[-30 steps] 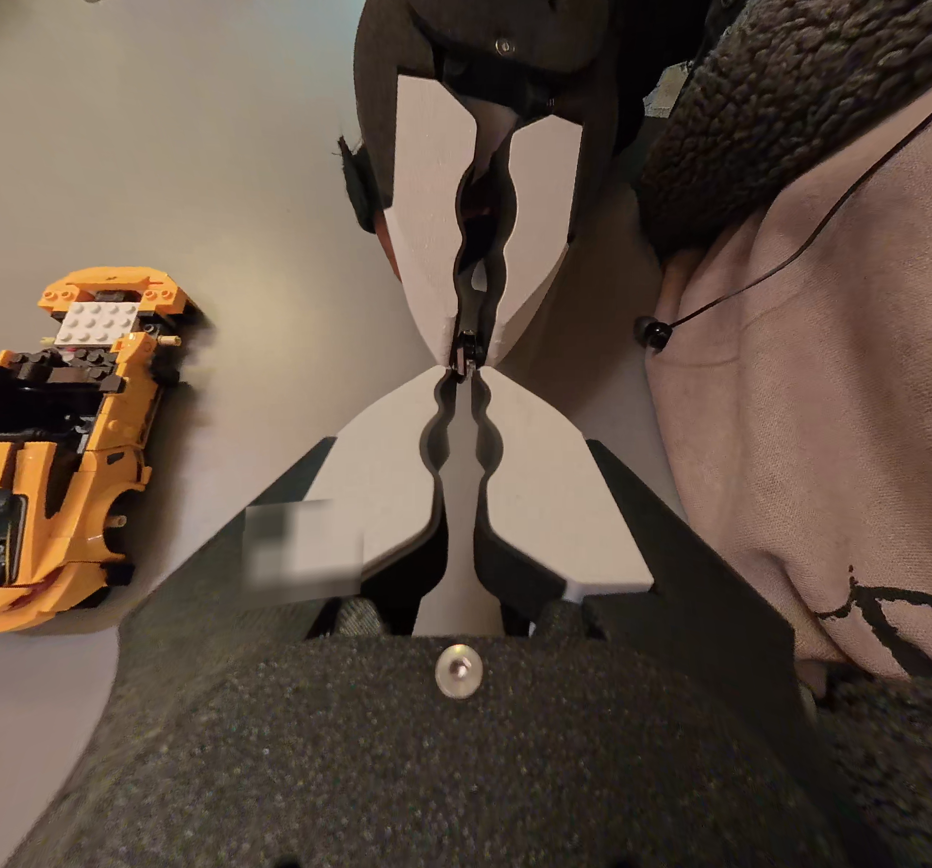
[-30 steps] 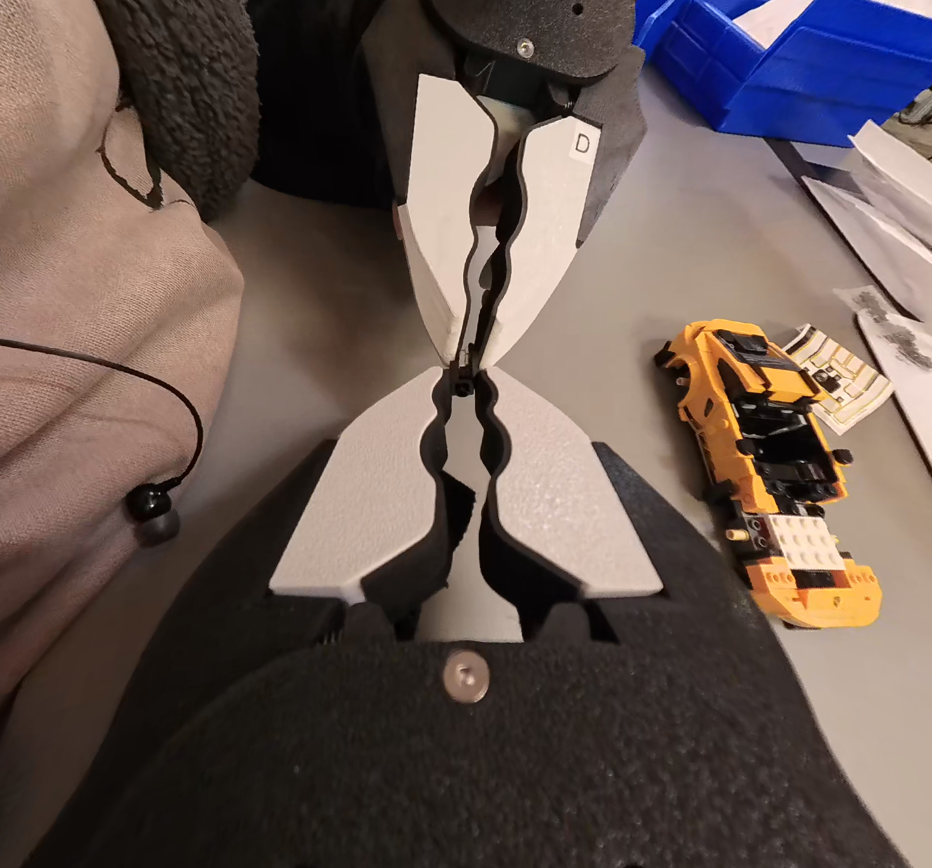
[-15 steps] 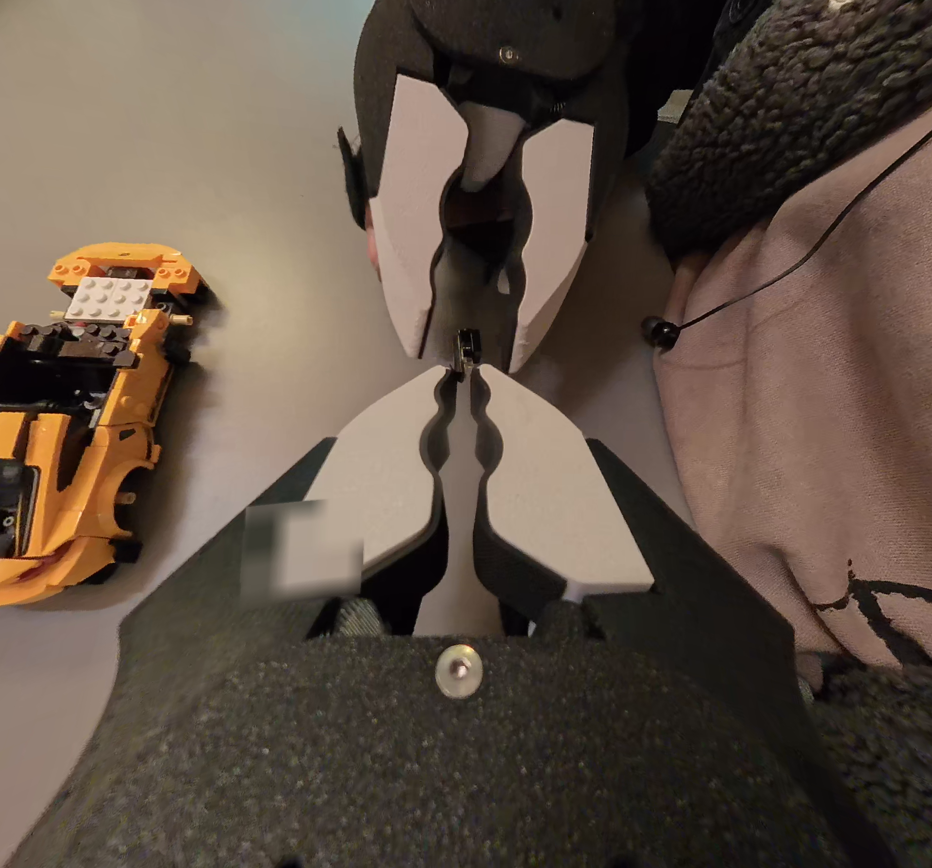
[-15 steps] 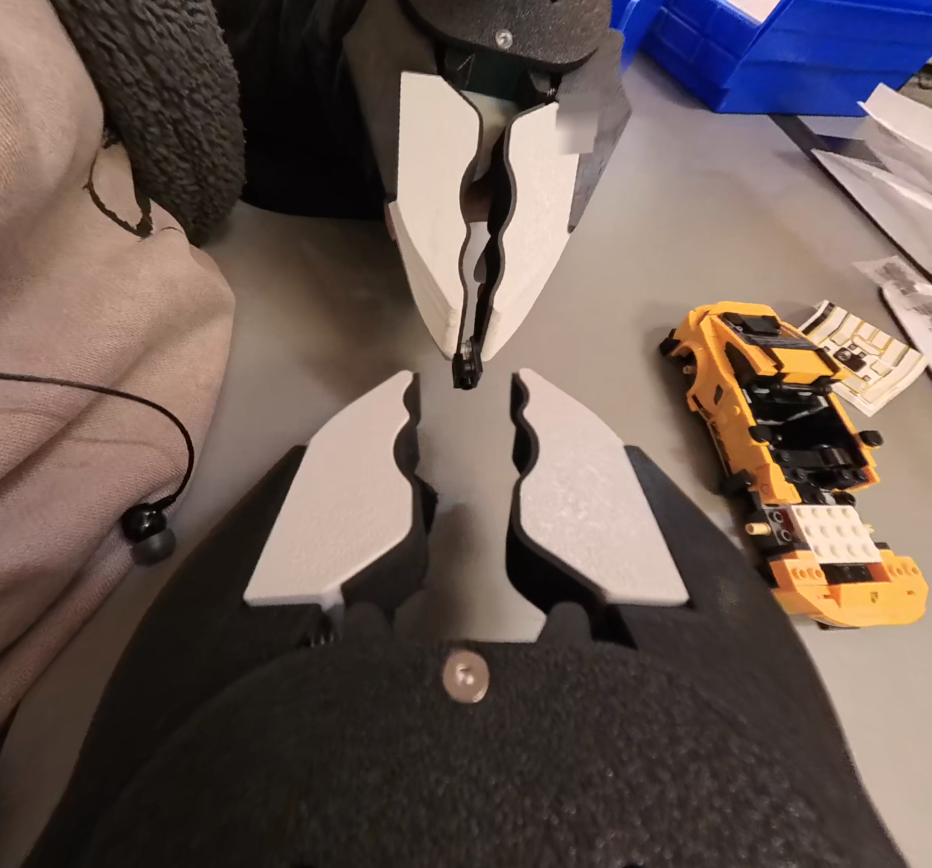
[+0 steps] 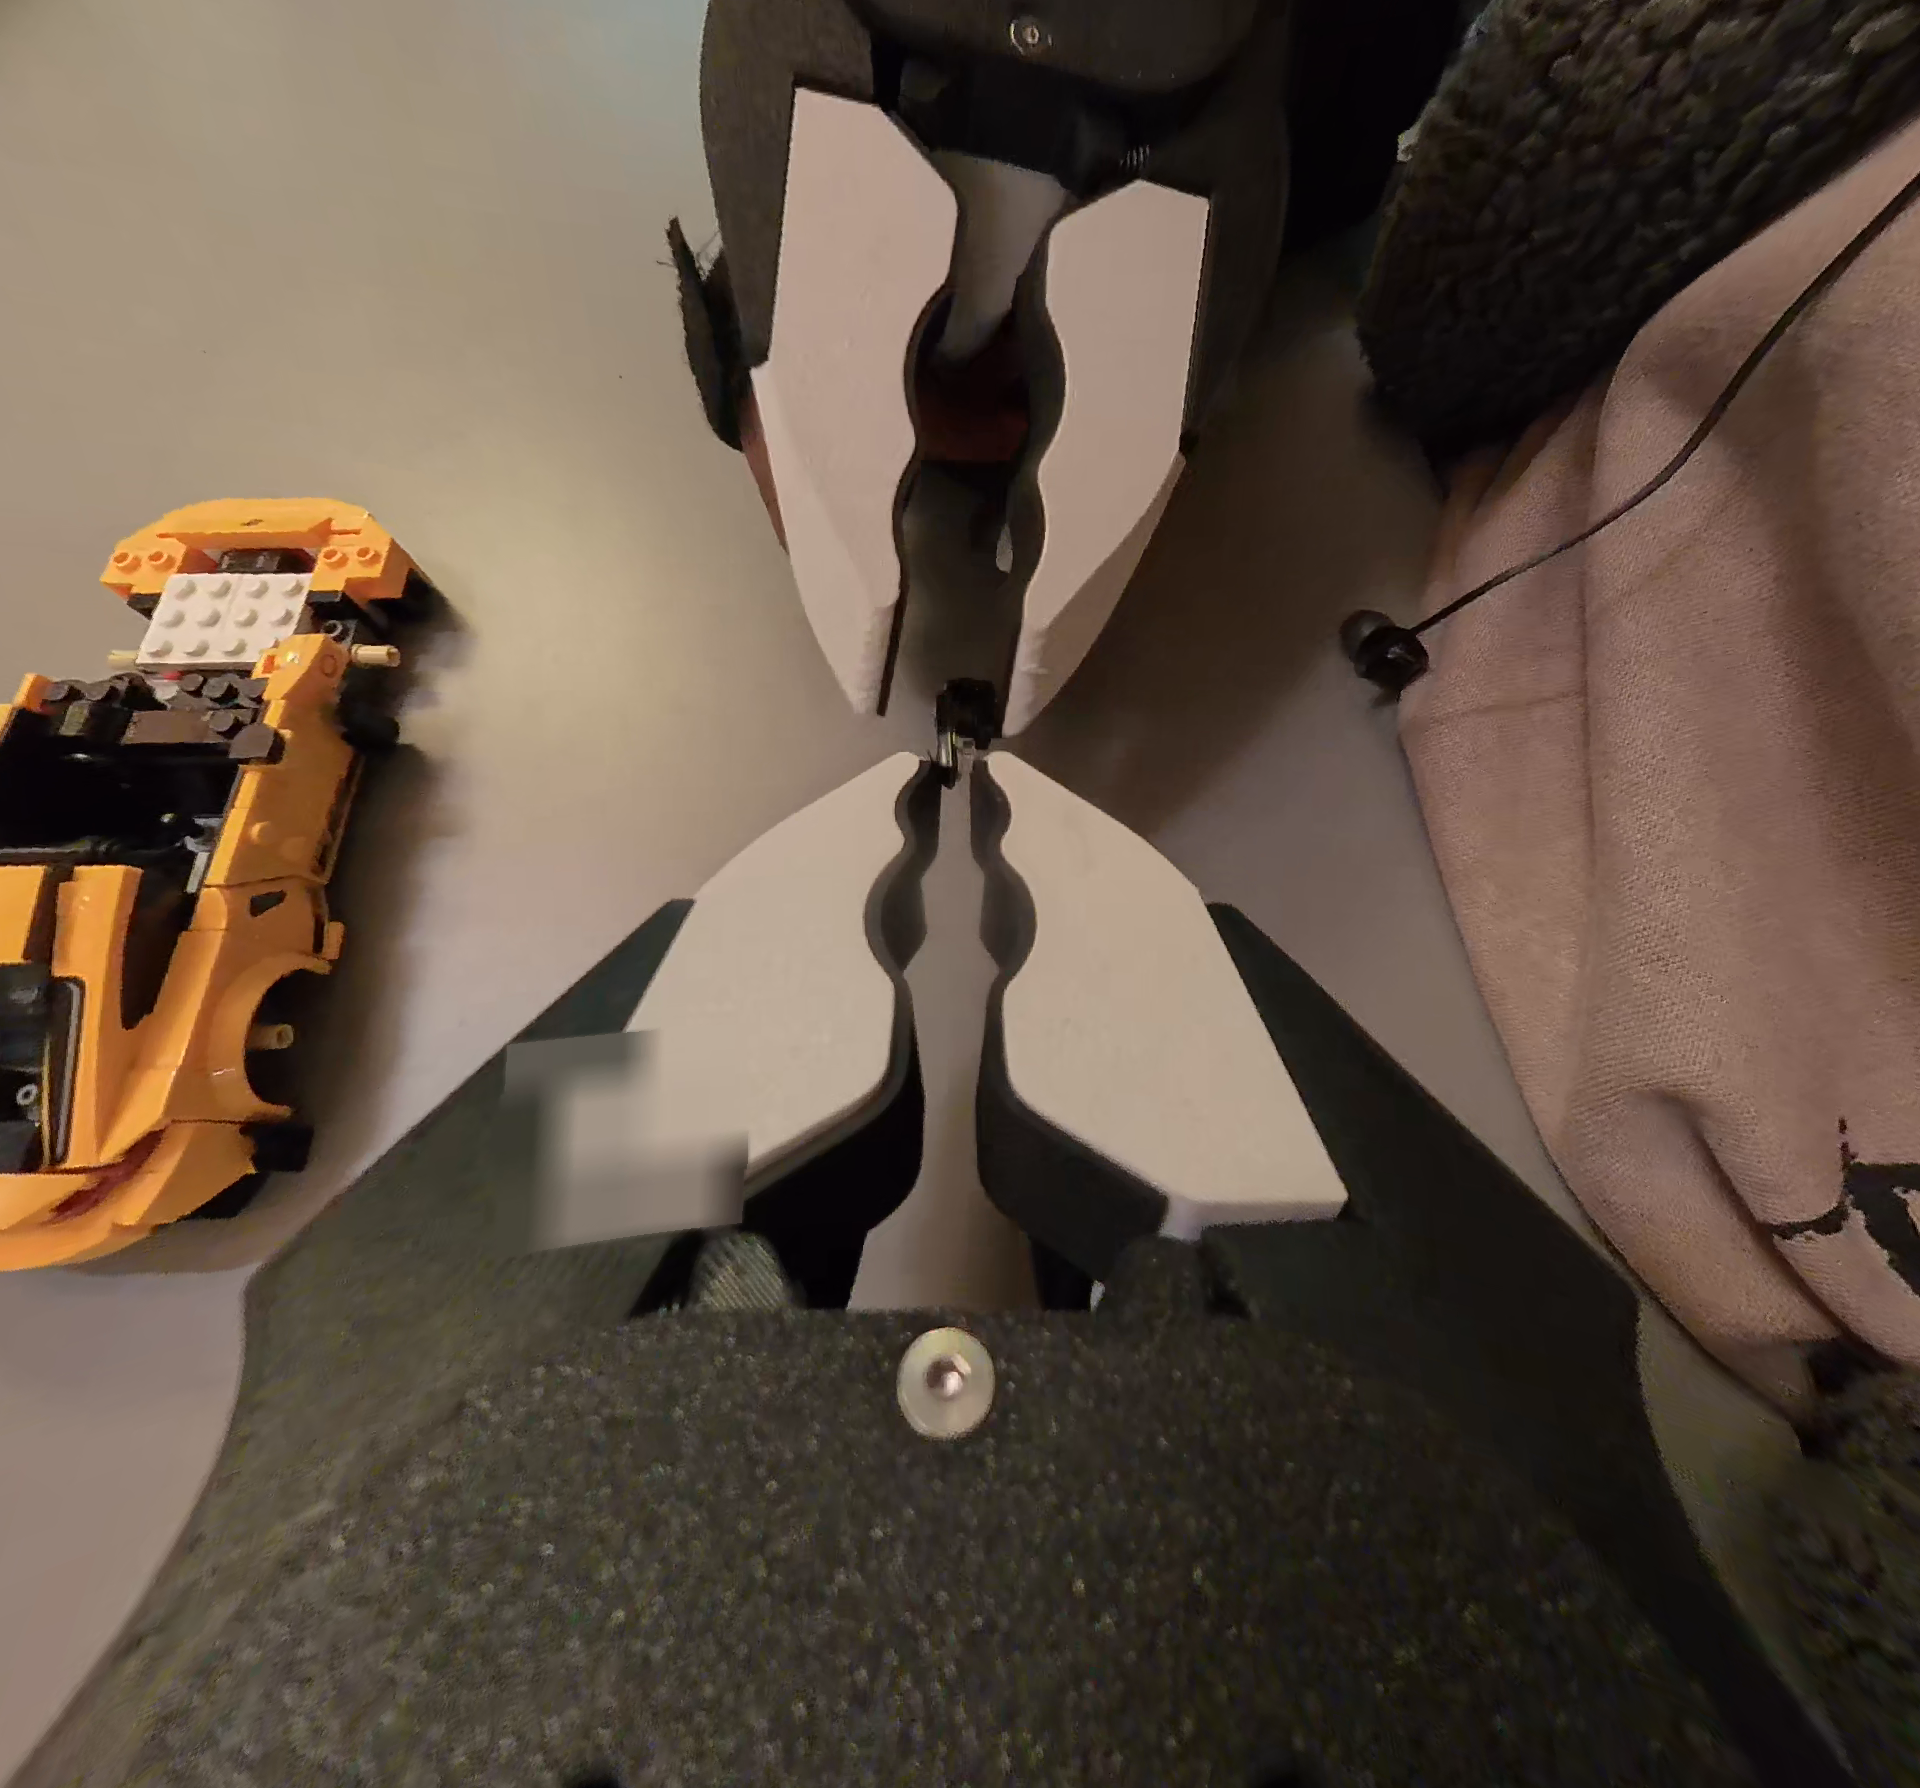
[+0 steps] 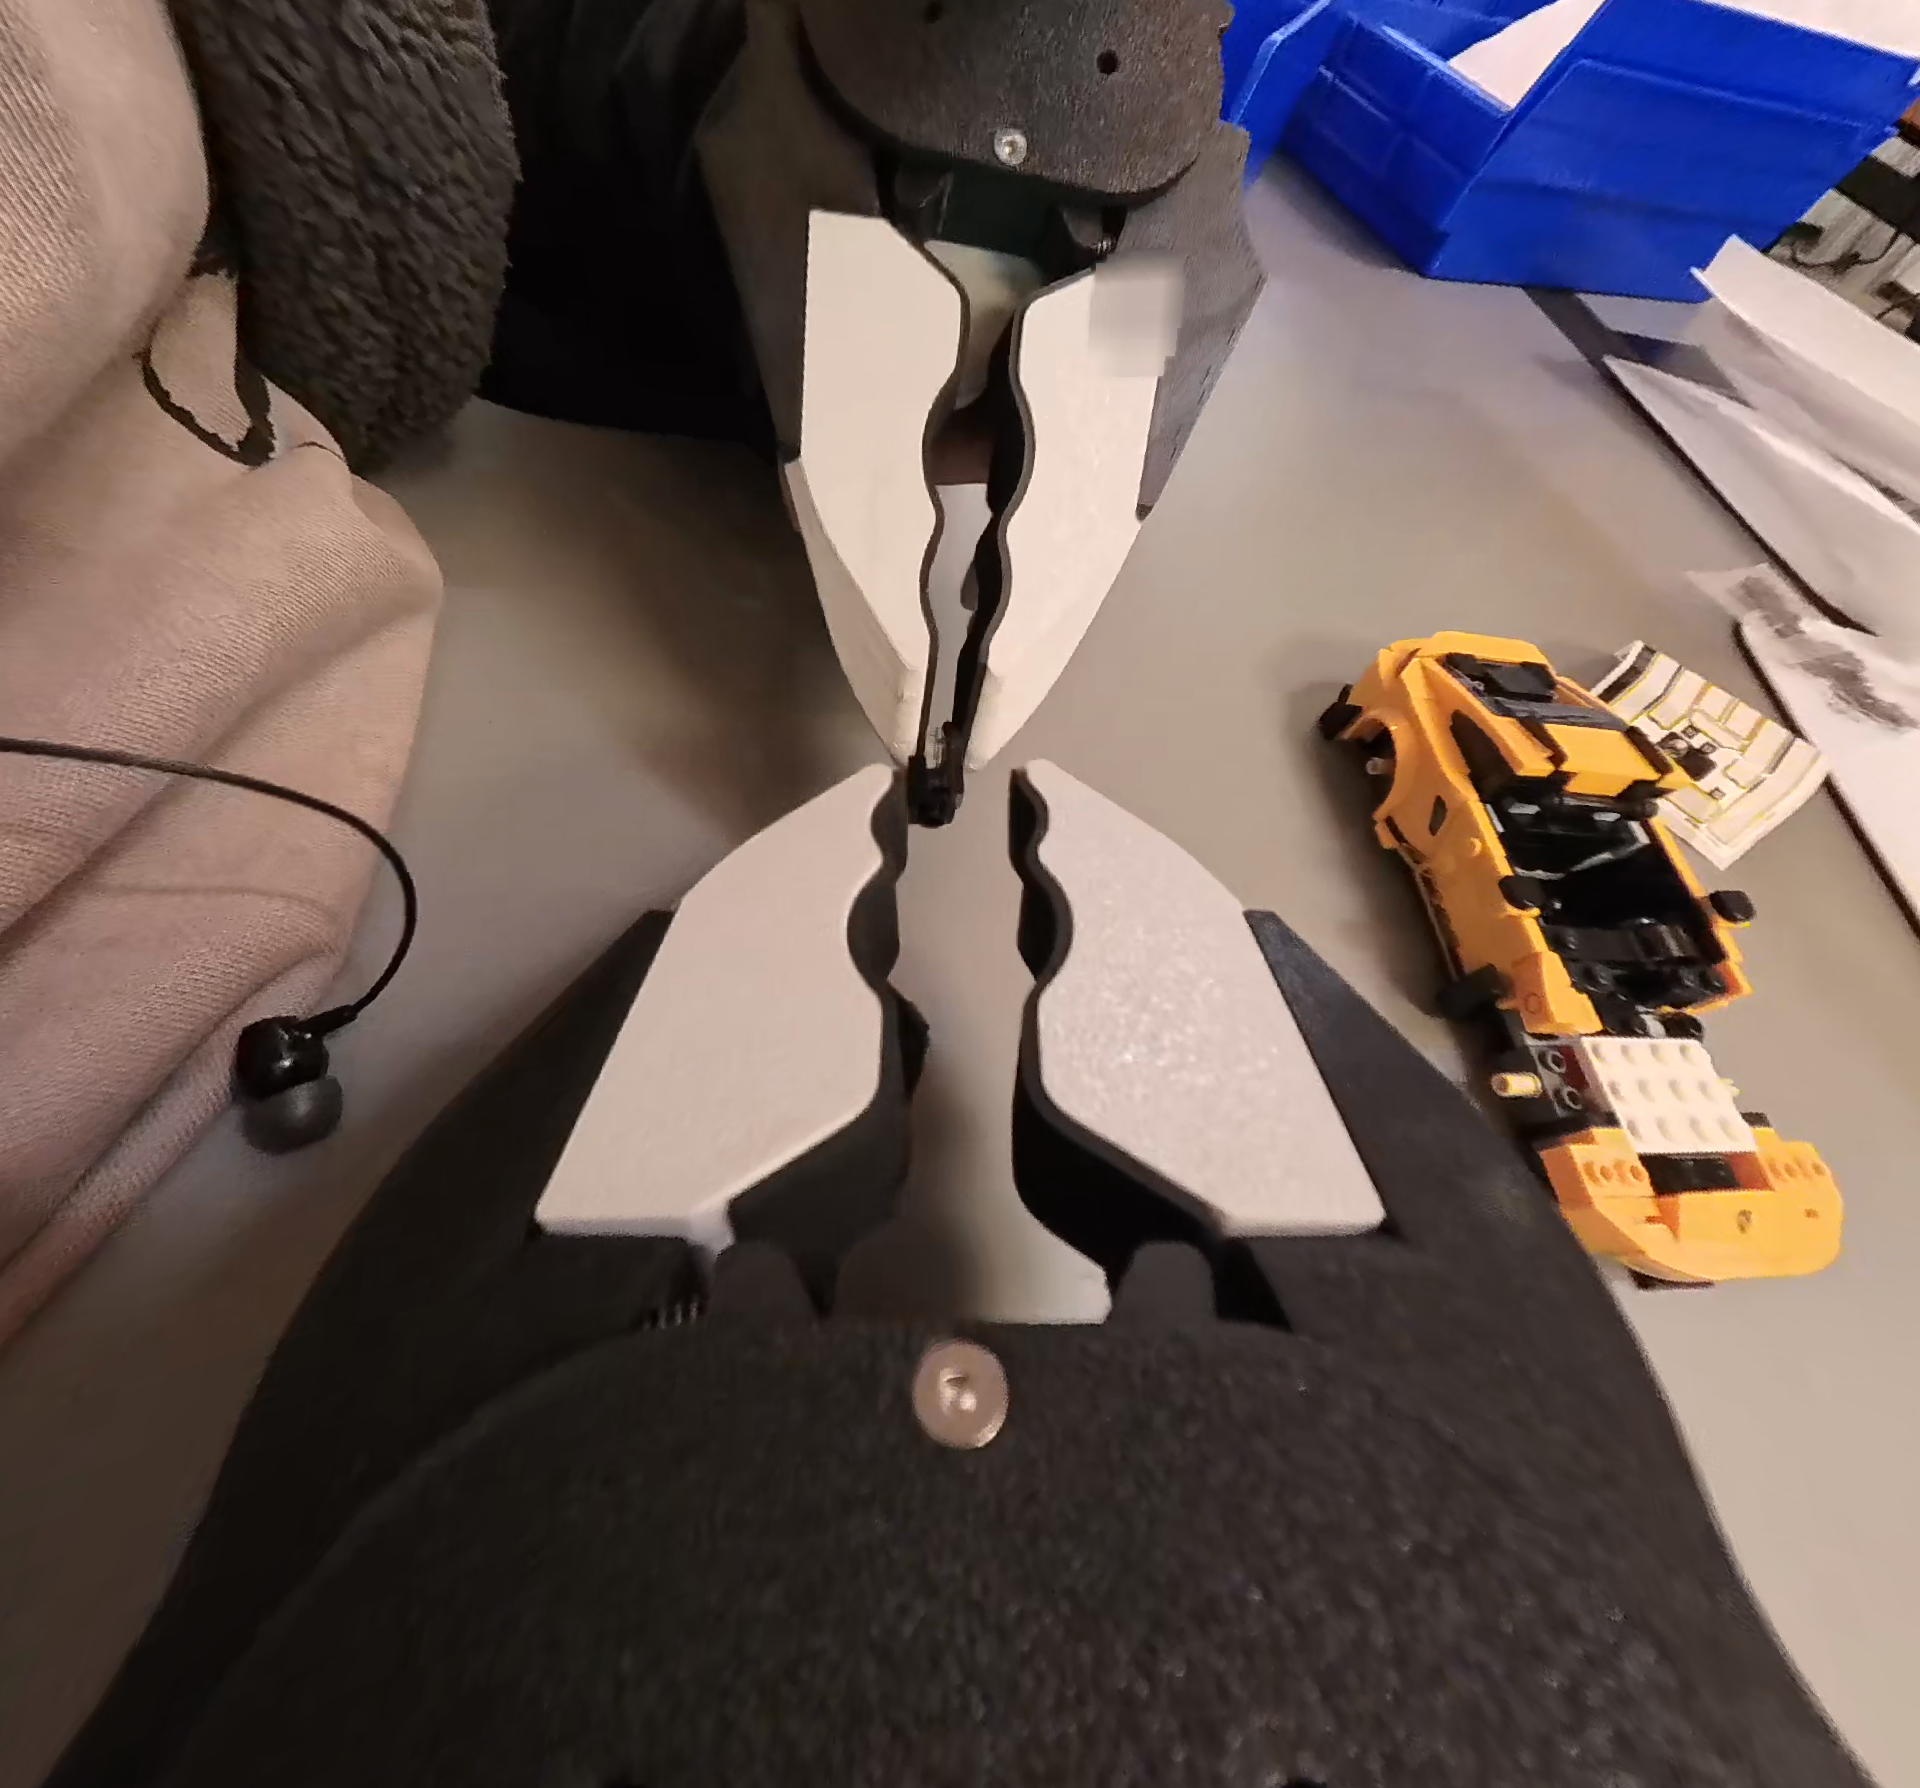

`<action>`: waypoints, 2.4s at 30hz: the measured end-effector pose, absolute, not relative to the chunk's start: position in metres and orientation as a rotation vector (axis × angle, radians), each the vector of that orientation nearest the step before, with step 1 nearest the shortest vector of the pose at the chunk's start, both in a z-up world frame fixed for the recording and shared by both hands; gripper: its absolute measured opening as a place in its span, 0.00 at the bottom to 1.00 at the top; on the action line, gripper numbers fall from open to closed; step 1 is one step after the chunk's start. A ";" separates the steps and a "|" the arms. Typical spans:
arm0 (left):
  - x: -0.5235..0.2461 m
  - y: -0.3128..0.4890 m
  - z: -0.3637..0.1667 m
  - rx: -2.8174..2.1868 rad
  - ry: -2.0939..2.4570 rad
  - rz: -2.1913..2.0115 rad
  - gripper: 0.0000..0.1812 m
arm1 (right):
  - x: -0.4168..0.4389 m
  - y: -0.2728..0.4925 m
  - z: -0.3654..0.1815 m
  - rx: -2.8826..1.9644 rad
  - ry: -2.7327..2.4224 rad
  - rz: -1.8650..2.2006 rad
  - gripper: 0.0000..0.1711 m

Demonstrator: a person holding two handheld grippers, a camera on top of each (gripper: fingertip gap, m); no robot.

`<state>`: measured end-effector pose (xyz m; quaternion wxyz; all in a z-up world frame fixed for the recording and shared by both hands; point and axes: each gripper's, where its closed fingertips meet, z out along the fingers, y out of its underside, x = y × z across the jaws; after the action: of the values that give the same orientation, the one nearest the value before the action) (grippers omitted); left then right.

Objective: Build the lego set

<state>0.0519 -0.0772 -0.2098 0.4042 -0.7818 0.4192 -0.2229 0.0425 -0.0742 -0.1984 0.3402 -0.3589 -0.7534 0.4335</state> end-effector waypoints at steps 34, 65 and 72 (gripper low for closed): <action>0.057 -0.077 -0.207 -1.947 0.991 -0.677 0.03 | 0.046 -0.078 -0.202 -1.024 -2.007 1.253 0.06; 0.050 -0.068 -0.190 -1.759 1.039 -0.464 0.03 | 0.042 -0.074 -0.194 -0.988 -1.935 1.207 0.11; 0.044 -0.059 -0.159 -1.439 1.111 0.062 0.03 | 0.043 -0.066 -0.153 -1.178 -1.677 1.647 0.11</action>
<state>0.0436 -0.0592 -0.1586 0.6141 -0.6245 0.4818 0.0271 0.0432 -0.0662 -0.1526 0.2533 -0.4335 -0.6169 0.6061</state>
